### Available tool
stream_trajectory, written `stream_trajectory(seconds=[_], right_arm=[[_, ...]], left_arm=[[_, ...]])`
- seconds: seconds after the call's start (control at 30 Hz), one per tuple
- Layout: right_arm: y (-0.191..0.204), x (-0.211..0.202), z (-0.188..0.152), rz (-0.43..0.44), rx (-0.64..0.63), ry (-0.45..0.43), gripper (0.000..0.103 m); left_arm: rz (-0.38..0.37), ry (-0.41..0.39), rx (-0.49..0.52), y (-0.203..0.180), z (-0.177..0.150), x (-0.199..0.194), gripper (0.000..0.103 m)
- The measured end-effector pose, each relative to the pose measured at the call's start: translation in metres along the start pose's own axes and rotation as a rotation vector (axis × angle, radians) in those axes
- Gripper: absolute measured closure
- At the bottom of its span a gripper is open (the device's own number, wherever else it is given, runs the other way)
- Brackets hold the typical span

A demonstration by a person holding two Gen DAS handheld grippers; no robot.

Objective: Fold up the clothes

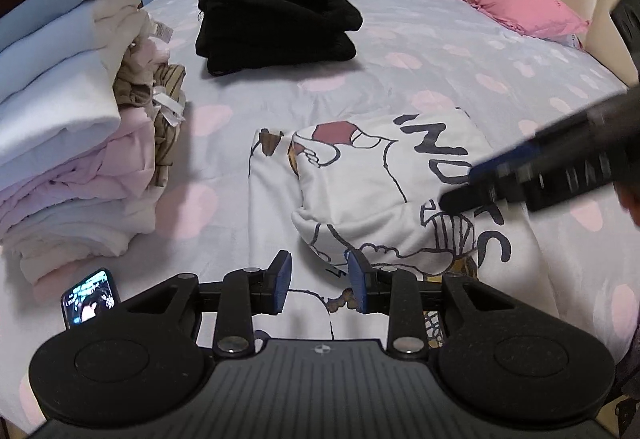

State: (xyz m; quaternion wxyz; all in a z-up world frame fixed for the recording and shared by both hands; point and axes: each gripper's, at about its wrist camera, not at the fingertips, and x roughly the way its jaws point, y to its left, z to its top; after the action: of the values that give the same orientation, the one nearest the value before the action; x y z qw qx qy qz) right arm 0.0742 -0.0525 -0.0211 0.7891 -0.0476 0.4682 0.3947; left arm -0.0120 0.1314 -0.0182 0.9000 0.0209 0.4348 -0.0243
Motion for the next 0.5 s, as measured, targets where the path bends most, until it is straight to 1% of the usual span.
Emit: stream_trajectory(seconds=[0.03, 0.07, 0.13, 0.17, 0.2, 0.23, 0.27, 0.3, 0.33, 0.43, 0.5], right_arm=[[0.0, 0.003, -0.004, 0.006, -0.005, 0.009, 0.047], [0.001, 0.006, -0.007, 0.009, -0.012, 0.013, 0.052], [0.005, 0.011, -0.011, 0.015, -0.03, 0.014, 0.067], [0.006, 0.013, -0.013, 0.018, -0.039, 0.014, 0.085], [0.008, 0.015, -0.014, 0.021, -0.048, 0.014, 0.096], [0.01, 0.017, -0.016, 0.024, -0.058, 0.014, 0.096], [0.014, 0.016, -0.016, 0.042, -0.062, 0.015, 0.096], [0.02, 0.015, -0.016, 0.068, -0.073, 0.014, 0.097], [0.028, 0.012, -0.017, 0.091, -0.092, 0.012, 0.097], [0.054, 0.006, -0.019, 0.156, -0.158, 0.009, 0.097], [0.07, 0.007, -0.022, 0.17, -0.202, 0.015, 0.097]], left_arm=[[0.003, 0.008, -0.011, 0.001, 0.0, 0.001, 0.074], [0.004, 0.017, -0.023, 0.002, 0.0, 0.002, 0.074], [0.01, 0.031, -0.045, 0.005, -0.001, 0.004, 0.074], [0.016, 0.034, -0.058, 0.007, -0.002, 0.004, 0.074], [0.024, 0.035, -0.072, 0.009, -0.002, 0.004, 0.074], [0.031, 0.032, -0.085, 0.012, -0.002, 0.003, 0.073], [0.039, 0.028, -0.099, 0.015, -0.003, 0.001, 0.07], [0.047, 0.022, -0.113, 0.018, -0.003, 0.0, 0.065], [0.052, 0.018, -0.125, 0.021, -0.004, 0.0, 0.063], [0.065, 0.024, -0.151, 0.028, -0.004, 0.001, 0.062], [0.061, 0.04, -0.142, 0.03, 0.0, 0.003, 0.063]])
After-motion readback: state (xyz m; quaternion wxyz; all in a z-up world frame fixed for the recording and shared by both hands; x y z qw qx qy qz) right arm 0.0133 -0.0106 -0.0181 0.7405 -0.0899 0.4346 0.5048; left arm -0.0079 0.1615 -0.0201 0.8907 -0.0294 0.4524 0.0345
